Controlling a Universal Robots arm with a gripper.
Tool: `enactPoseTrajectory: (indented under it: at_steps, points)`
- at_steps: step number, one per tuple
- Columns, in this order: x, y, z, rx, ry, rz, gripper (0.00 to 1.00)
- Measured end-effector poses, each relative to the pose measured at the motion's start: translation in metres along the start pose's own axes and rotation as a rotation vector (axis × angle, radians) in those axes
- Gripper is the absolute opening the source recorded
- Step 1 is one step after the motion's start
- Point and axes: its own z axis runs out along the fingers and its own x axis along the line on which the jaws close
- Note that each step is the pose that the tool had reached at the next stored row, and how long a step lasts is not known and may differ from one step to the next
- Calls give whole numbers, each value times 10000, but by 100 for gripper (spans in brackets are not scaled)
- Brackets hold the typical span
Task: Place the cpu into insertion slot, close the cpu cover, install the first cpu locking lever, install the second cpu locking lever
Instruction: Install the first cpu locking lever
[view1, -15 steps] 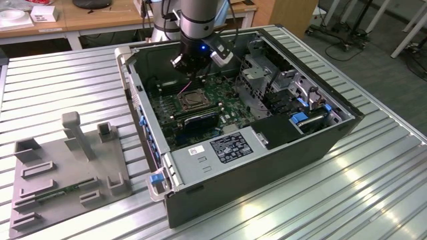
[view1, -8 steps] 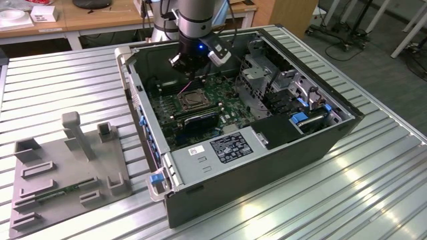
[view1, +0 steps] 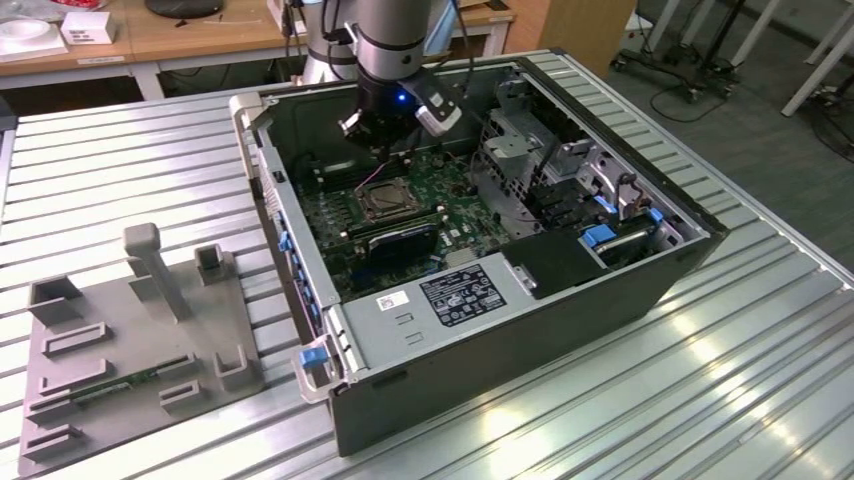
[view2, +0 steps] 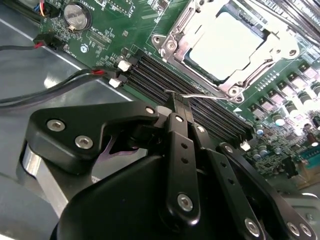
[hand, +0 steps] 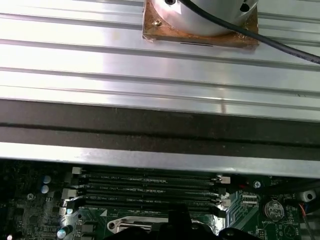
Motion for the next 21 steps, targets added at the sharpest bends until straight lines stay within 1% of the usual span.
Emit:
enactPoseTrajectory:
  at_steps: [3,10,13,17,21]
  points:
    - [-36,-10,37,3,1,29,11]
    - [-138,-31,112,5,36,84,11]
    - [-151,-37,134,7,41,130,11]
    - [-157,-44,162,13,30,193,11]
    - [-170,-55,209,18,20,241,11]
